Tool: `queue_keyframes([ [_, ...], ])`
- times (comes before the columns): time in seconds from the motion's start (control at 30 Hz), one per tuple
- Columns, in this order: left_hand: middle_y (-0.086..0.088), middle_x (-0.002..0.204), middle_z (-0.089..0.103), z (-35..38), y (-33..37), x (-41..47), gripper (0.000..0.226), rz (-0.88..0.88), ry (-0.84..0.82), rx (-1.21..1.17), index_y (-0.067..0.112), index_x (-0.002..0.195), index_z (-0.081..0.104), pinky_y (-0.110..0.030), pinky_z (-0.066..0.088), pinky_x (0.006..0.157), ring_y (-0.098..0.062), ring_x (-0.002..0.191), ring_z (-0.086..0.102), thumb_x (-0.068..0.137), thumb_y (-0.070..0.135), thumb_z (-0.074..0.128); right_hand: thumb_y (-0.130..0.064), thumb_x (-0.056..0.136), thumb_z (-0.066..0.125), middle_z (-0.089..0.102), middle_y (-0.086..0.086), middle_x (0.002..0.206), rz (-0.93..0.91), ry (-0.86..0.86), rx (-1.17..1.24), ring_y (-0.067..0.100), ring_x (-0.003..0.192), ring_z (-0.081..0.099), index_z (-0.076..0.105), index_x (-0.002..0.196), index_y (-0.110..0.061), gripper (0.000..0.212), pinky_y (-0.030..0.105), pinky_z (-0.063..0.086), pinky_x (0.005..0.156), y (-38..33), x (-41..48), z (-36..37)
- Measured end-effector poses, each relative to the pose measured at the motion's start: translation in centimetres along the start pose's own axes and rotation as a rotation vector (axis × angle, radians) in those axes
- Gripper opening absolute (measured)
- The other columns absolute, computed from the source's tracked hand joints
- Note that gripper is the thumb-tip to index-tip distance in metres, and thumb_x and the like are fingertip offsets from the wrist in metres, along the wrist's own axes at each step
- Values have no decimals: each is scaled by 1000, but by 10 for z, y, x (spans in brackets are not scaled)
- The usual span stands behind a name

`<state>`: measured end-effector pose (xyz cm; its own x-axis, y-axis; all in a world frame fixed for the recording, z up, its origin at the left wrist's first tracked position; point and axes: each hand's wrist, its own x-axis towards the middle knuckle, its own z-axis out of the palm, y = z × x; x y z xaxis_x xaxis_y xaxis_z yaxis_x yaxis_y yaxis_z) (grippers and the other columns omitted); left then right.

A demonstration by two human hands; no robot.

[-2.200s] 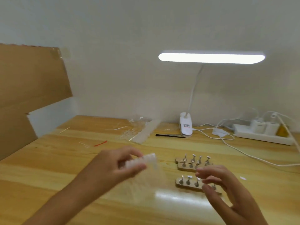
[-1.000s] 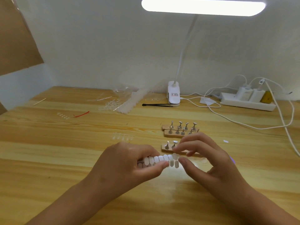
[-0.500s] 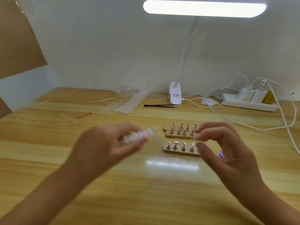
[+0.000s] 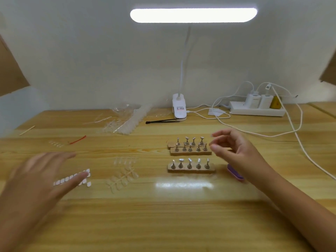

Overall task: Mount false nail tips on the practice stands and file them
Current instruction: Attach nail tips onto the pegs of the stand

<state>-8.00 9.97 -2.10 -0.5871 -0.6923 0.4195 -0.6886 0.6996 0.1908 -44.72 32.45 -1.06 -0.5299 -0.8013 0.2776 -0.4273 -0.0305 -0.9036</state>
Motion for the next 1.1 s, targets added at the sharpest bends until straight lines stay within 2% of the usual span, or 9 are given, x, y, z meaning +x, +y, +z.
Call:
queue_keyframes([
  [0.1,20,116,58,-4,64,22,44,72,-14,-164,48,113,54,-41,37,100,-14,117,48,81,75,41,-17,81,76,67,-4,92,-76,-145,-173,10,89,65,55,122,-30,48,24,54,82,6,-1,1],
  [0.2,31,118,51,7,121,34,45,230,-116,-330,47,115,54,-30,34,103,0,119,44,80,72,42,-8,85,72,67,-3,90,-60,-189,-178,9,84,65,52,124,-34,51,27,55,80,11,-2,5],
  [0.33,17,128,55,33,177,36,45,468,-134,-271,35,123,60,-38,36,108,-7,126,45,88,59,46,-5,87,70,67,-2,89,-1,-216,-72,13,85,64,50,127,-35,54,30,56,74,14,1,5],
  [0.43,8,133,55,51,191,33,46,507,-115,-234,29,126,61,-38,35,104,-17,128,47,88,52,48,-9,88,70,69,0,89,63,-228,30,14,83,66,50,127,-33,50,28,55,70,13,2,3],
  [0.57,16,148,34,73,180,29,67,404,-163,-332,39,147,30,-24,28,110,-6,135,32,87,50,57,-1,89,65,69,2,84,110,-233,93,13,78,65,54,122,-26,43,25,55,66,9,3,2],
  [0.67,34,126,38,86,175,35,76,259,-216,-449,55,140,11,-6,27,96,7,120,33,89,42,65,2,88,65,67,4,83,117,-245,90,13,77,63,54,123,-21,43,23,54,67,4,2,2],
  [0.83,27,106,46,93,175,44,72,174,-255,-466,38,152,21,-12,32,87,2,104,42,93,34,63,2,87,66,66,5,84,111,-290,47,8,66,60,55,121,-24,44,13,46,51,-3,-1,2],
  [0.97,28,104,46,92,174,46,72,169,-265,-454,37,153,21,-12,32,86,3,101,42,94,35,63,-3,86,70,69,1,86,89,-298,40,22,84,66,56,122,-27,46,27,54,78,-5,0,-4],
  [1.1,22,110,49,89,173,46,70,160,-257,-477,39,152,22,-16,36,89,-1,103,46,94,35,62,-7,82,71,71,7,88,116,-258,235,25,83,69,57,123,-20,45,29,57,81,-8,1,-6],
])
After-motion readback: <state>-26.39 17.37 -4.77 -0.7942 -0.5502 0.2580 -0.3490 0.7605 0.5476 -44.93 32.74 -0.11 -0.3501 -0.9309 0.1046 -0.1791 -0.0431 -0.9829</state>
